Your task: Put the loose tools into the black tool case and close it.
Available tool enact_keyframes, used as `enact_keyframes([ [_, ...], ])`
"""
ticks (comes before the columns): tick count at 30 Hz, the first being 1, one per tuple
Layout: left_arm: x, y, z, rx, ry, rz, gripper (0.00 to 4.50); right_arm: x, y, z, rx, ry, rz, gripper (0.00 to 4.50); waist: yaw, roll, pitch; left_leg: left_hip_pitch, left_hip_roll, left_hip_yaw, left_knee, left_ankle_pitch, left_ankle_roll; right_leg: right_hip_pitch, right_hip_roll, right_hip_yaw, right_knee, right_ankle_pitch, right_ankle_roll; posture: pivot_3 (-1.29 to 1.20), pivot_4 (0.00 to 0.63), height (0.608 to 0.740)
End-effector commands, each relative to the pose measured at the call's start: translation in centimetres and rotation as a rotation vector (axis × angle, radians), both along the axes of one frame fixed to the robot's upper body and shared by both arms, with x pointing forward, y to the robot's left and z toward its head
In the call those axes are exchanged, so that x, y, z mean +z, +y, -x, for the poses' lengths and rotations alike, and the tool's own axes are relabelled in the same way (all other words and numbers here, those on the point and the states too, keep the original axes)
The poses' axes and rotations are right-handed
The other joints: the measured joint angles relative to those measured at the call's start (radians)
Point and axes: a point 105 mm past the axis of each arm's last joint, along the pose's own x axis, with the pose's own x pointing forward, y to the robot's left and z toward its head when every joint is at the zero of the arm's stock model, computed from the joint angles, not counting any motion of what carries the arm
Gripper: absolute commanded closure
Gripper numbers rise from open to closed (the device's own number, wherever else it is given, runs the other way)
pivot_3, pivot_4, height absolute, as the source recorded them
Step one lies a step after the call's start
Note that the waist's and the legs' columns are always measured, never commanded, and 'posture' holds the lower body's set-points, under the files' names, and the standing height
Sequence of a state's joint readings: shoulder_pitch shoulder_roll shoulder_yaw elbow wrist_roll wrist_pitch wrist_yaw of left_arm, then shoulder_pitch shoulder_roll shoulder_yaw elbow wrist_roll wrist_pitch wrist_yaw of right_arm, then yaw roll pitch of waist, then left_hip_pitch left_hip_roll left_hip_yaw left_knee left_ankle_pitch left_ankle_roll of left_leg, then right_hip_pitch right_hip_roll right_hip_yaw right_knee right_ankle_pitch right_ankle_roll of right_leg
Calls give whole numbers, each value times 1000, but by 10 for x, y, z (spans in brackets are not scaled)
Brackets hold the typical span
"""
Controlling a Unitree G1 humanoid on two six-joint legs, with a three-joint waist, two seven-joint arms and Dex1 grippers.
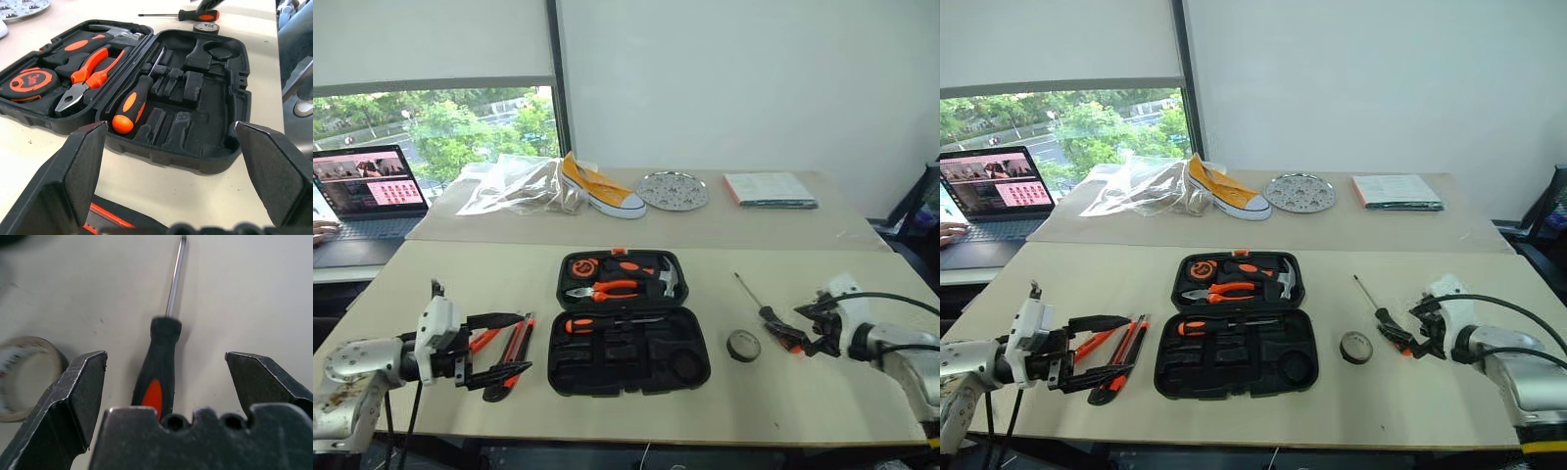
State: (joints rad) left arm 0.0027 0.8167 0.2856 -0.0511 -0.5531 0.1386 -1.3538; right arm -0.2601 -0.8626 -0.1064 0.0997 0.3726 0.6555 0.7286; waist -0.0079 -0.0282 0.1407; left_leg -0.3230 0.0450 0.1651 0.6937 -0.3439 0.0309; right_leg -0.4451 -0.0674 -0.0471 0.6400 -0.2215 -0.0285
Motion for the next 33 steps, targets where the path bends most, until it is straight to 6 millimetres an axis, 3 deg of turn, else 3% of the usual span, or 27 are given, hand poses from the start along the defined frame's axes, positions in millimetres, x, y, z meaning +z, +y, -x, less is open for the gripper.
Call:
enact_keyframes([
  [1, -2, 1, 2, 14, -21, 0, 0, -5, -5, -12, -60, 57, 27, 1035, -5, 0, 0, -1, 0, 1, 0, -1, 1, -1, -1, 0, 0, -1, 1, 0, 150, 740],
  [4, -1, -1, 1, 5, -35, -11, 0, -3, -9, -18, -85, 52, 43, 2008, -7, -2, -1, -9, 0, 2, 2, -1, 1, -9, 0, -5, 1, 0, 1, 0, 150, 740],
  [8, 7, -5, 0, -4, -81, 18, 0, 17, -14, -23, -75, -45, 53, 3420, -6, -1, -1, -11, -1, 2, 4, -1, 0, -11, -2, -6, 2, 0, 2, 0, 150, 740],
  [10, 9, -6, -1, -1, -88, 27, 0, 33, -9, -22, 9, -128, 56, 3561, -4, -1, 0, -11, -1, 3, 5, -1, 0, -11, -2, -6, 2, 0, 2, 0, 150, 740],
  [13, 12, -8, -2, -5, -101, 36, 0, 80, 39, -2, 388, -297, -70, 3561, -5, 3, 2, -12, -1, 3, 5, -1, 0, -11, -2, -6, 2, 0, 2, 0, 150, 740],
  [14, 12, -10, -1, -11, -99, 42, 0, 96, 69, 6, 567, -328, -88, 3561, -6, 5, 2, -12, -1, 3, 4, -1, 0, -12, -2, -6, 3, 0, 2, 0, 150, 740],
  [16, 12, -11, -2, -14, -95, 48, 0, 107, 108, 18, 800, -328, -71, 3561, -17, 6, 3, -11, 0, 3, 4, 0, -1, -12, 0, -5, 3, 1, 2, 0, 150, 740],
  [18, 10, -11, -3, -10, -92, 49, 0, 106, 128, 22, 908, -303, -38, 3561, -28, 6, 3, -10, 2, 3, 5, 0, -3, -12, 3, -4, 4, 2, 0, 0, 150, 740],
  [21, 2, -10, -3, 6, -67, 56, 0, 84, 165, 5, 988, -215, 158, 3561, -28, 3, 2, -8, 4, 2, 4, 2, -6, -11, 7, -5, 3, 3, -2, 0, 150, 740],
  [23, -1, -12, 0, -4, -48, 46, 0, 73, 178, 2, 1040, -183, 227, 3561, -29, 3, 2, -9, 4, 3, 5, 2, -7, -12, 6, -5, 4, 3, -4, 0, 150, 740],
  [28, 1, -17, 4, -10, -45, 43, 0, 51, 189, -7, 1078, -94, 318, 3561, -6, 4, 2, -13, 4, 6, 6, 2, -7, -16, 6, -7, 5, 3, -5, 0, 150, 740],
  [33, 0, -16, 6, 2, -46, 40, 0, 41, 201, -11, 1077, -57, 334, 3561, -8, 4, 2, -14, 5, 10, 6, 2, -7, -17, 6, -9, 4, 2, -6, 0, 150, 740],
])
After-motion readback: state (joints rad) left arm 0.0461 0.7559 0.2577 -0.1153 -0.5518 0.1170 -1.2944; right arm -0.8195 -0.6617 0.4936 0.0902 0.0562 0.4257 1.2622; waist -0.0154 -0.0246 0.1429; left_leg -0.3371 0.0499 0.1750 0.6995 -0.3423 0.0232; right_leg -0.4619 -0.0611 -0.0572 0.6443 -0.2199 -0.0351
